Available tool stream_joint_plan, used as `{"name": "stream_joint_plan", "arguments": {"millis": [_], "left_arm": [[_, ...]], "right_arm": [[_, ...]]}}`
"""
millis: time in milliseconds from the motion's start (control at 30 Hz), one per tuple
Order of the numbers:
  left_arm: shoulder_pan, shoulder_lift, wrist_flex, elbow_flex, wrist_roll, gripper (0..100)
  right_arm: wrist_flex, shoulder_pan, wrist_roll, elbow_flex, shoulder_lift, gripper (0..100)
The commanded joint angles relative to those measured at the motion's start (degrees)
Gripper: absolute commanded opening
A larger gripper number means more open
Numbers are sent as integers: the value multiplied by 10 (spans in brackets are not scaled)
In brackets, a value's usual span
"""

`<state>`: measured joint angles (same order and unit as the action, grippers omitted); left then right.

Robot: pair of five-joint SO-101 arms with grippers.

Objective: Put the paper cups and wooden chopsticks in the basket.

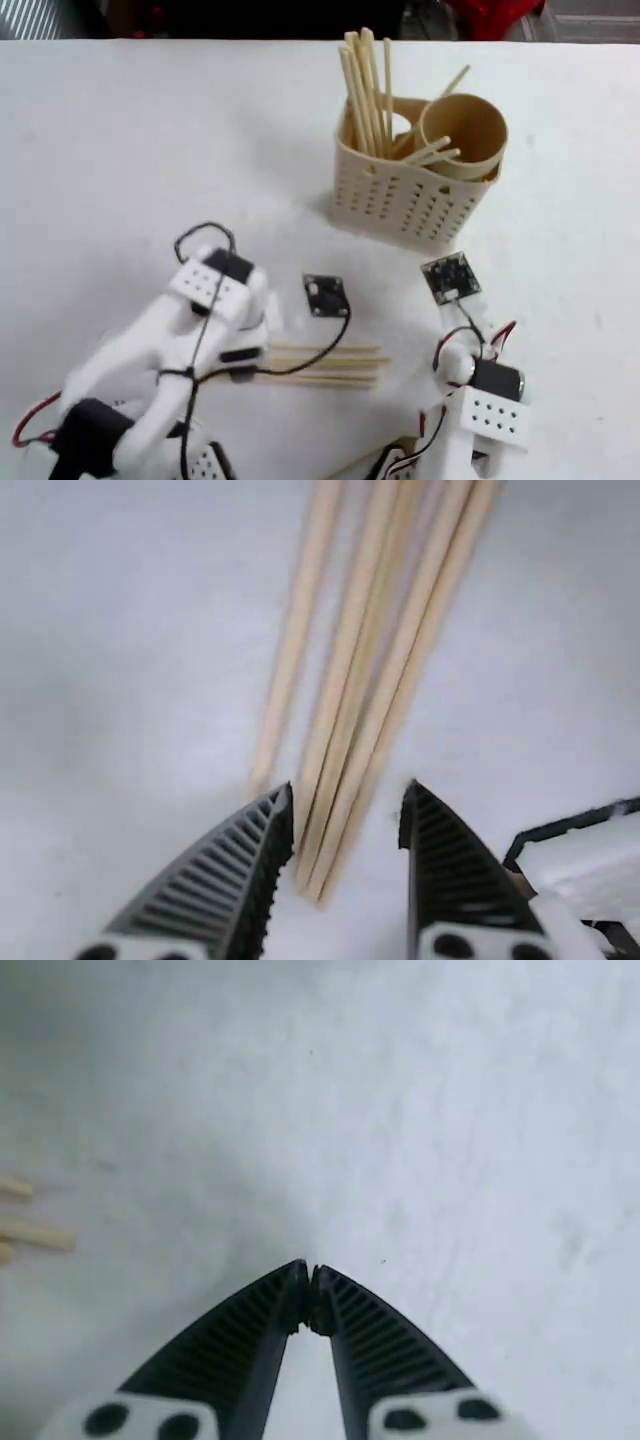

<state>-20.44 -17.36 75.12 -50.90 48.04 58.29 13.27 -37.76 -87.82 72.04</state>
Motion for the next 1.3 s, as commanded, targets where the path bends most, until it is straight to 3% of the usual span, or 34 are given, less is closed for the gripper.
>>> {"name": "stream_joint_plan", "arguments": {"millis": [0, 267, 433, 700, 933, 1033, 1267], "left_arm": [[-34, -77, 2, -35, 20, 171], [-123, -163, 18, -106, 17, 32], [-124, -98, 16, -104, 77, 21], [-123, 25, -73, -102, 90, 21], [-28, 109, -64, -13, 102, 21], [0, 118, -28, 29, 147, 22], [51, 123, -12, 100, 153, 22]], "right_arm": [[-12, 7, -7, 4, 7, 17], [-12, 7, -7, 4, 8, 17], [-12, 7, -6, 4, 8, 17], [-13, 7, -6, 4, 8, 17], [-13, 7, -6, 4, 8, 17], [-13, 7, -6, 3, 8, 17], [-13, 7, -6, 3, 8, 17]]}}
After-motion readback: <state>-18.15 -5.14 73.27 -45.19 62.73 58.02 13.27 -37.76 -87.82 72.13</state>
